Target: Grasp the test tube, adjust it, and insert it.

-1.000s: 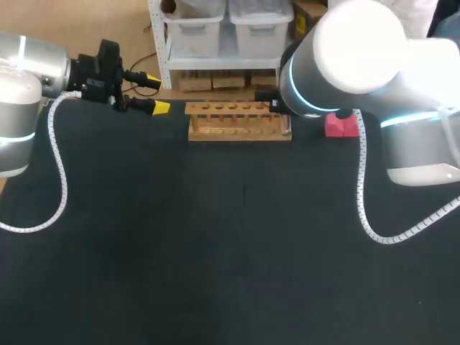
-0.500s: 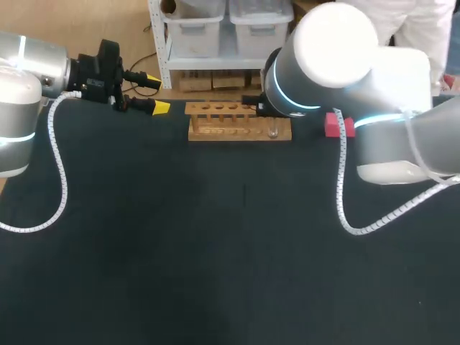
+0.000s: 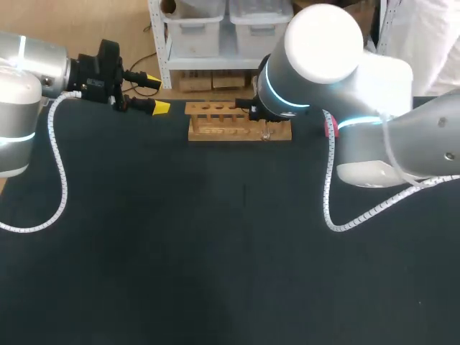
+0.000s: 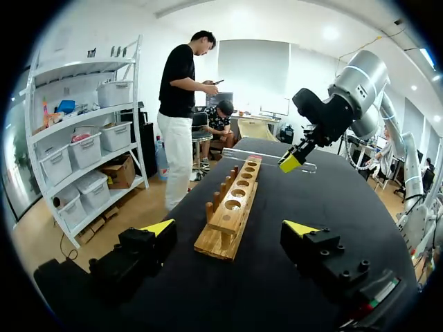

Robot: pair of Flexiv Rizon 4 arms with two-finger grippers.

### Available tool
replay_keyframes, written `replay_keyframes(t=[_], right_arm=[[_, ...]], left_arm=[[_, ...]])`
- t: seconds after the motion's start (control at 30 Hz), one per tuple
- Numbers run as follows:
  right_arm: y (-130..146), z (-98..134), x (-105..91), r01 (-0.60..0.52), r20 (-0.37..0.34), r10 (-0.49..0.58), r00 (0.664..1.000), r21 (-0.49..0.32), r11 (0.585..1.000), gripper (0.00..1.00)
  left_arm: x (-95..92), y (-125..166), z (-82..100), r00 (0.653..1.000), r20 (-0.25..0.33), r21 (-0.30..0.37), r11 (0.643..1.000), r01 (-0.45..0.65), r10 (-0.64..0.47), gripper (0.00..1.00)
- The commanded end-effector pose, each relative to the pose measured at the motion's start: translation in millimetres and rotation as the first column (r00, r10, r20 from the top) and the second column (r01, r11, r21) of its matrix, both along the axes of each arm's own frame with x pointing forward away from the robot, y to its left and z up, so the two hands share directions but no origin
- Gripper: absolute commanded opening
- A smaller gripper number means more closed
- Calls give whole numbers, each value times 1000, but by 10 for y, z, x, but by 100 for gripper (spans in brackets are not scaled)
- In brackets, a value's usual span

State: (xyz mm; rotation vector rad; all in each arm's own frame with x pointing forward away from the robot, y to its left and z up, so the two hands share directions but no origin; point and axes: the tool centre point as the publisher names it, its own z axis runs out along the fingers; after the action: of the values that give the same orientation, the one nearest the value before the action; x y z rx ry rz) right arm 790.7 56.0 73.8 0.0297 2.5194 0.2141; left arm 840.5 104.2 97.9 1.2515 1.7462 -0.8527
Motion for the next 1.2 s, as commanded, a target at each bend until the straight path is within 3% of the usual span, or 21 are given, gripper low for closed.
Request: replay_keyframes(t=[0.03,1.2], right_arm=[[13,-43,29,-3,-11,3,1000,3,1000,0],[68,-295,149,-57,-111,62,992,50,997,0]], left_arm=[[5,0,-5,1000,0,0,1000,1,-1,100],[5,0,-5,1000,0,0,1000,1,-1,100]])
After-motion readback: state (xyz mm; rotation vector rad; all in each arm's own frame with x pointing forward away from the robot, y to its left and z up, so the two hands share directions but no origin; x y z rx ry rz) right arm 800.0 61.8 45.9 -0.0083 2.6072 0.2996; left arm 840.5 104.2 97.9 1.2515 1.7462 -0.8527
